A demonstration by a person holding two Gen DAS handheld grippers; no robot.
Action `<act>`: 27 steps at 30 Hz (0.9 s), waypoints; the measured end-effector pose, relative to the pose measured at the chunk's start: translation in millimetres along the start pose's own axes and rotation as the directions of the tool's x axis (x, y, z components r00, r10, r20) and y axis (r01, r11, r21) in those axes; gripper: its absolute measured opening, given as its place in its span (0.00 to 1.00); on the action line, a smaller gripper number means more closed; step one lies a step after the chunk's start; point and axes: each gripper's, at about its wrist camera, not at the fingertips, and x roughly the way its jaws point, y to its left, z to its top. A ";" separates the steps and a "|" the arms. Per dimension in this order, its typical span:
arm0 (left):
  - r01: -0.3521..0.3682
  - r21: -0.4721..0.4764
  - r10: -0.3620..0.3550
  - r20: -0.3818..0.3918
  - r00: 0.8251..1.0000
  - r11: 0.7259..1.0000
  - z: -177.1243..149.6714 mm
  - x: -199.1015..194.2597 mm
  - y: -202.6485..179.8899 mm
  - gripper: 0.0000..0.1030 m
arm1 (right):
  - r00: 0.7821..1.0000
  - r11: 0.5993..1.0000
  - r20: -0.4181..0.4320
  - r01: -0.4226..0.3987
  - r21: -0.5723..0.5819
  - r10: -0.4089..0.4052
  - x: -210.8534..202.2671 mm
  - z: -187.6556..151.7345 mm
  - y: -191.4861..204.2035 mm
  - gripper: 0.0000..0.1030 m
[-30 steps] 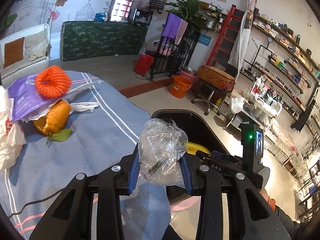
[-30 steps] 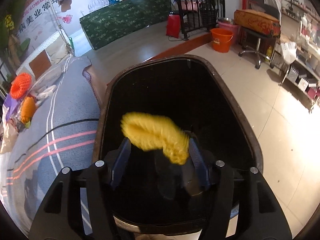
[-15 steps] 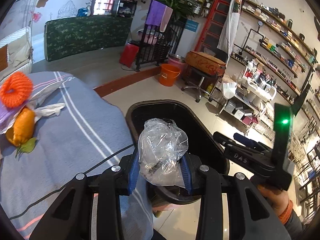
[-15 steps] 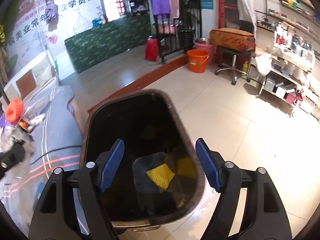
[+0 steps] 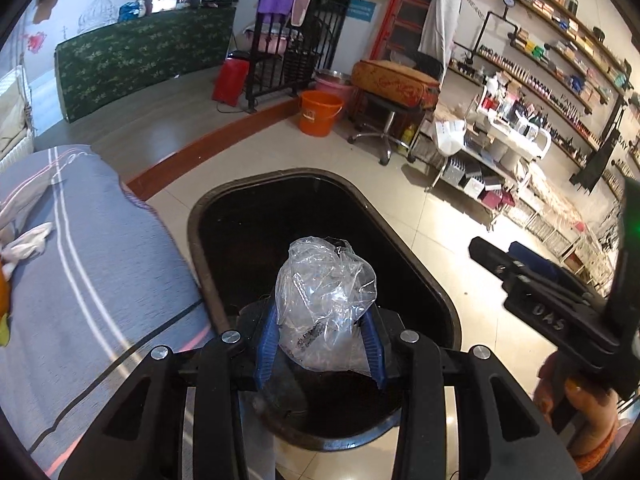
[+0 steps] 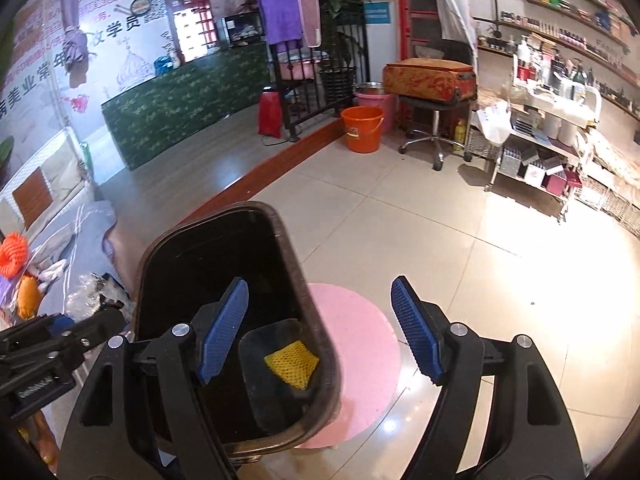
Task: Collect trash
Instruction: 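Lower the clear plastic bag into the bin and open the left tool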
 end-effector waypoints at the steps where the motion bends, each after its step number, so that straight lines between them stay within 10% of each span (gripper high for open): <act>1: -0.003 0.005 0.003 -0.009 1.000 1.000 0.4 2.5 -1.1 0.37 | 1.000 1.000 0.000 0.002 0.003 -0.002 -0.1 0.3 -1.7 0.72; 4: -0.003 0.011 0.003 -0.041 0.999 1.000 2.7 11.1 -2.0 0.42 | 1.000 1.000 -0.002 0.011 0.014 -0.011 1.7 1.6 -8.7 0.72; 9: -0.030 0.021 0.030 -0.011 0.999 0.999 4.7 8.6 -2.4 0.86 | 1.000 1.000 -0.003 0.021 0.021 -0.021 3.1 4.0 -15.0 0.72; 27: -0.092 -0.075 0.100 0.110 0.989 0.993 -14.2 -58.0 25.8 0.94 | 0.998 0.998 -0.015 -0.054 -0.016 0.054 0.3 3.8 26.3 0.82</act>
